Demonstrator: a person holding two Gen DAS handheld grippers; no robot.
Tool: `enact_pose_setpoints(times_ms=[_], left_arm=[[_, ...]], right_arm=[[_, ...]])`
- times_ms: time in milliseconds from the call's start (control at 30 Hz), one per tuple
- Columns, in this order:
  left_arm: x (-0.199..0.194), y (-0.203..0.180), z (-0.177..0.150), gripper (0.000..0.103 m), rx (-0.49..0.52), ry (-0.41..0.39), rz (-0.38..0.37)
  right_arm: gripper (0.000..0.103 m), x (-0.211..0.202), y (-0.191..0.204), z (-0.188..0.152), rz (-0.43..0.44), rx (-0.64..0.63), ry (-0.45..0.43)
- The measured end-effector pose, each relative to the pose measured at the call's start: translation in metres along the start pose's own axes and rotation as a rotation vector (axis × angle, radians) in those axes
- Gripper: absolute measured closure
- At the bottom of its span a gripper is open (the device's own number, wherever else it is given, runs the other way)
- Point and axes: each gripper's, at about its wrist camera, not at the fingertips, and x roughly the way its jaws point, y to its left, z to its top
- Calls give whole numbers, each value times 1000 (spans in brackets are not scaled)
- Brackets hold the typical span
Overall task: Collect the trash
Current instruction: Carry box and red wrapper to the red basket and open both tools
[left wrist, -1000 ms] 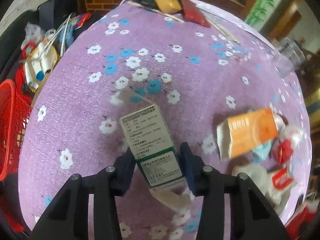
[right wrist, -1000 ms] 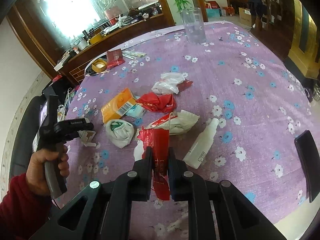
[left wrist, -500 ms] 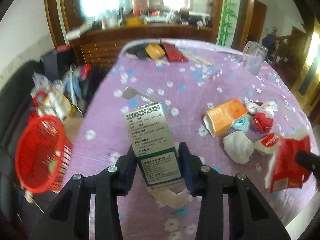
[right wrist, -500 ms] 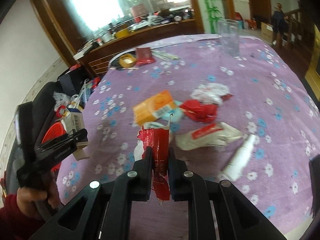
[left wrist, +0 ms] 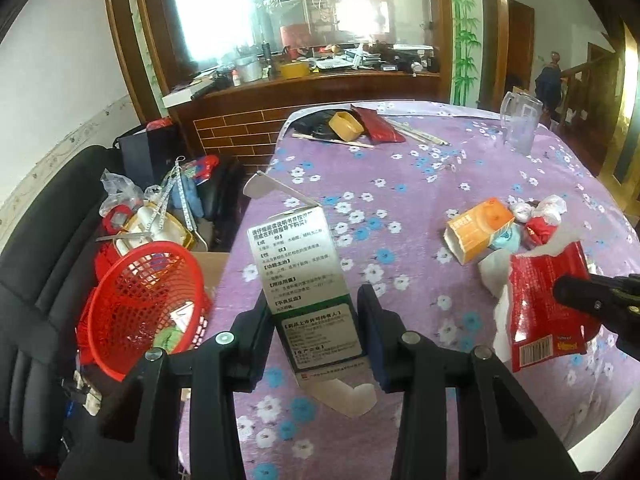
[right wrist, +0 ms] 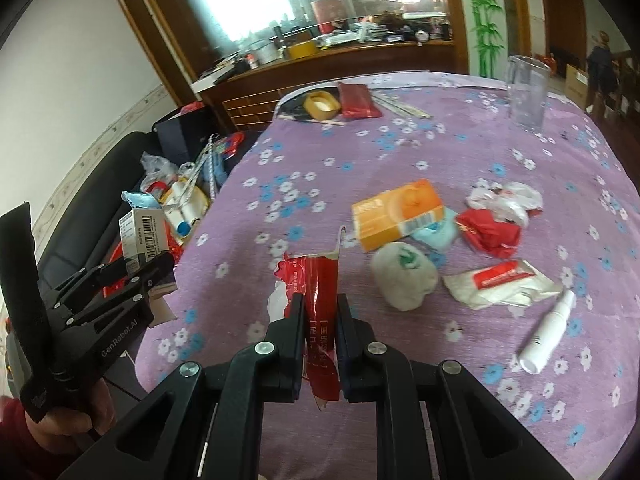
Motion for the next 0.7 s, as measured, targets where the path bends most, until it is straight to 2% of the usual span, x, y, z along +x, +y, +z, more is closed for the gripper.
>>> enact_pose_setpoints(times_ms=[700], left_arm=[[-19, 63, -20, 63, -65, -11, 75]], right_arm=[[88, 24, 64, 2, 72, -76, 32]])
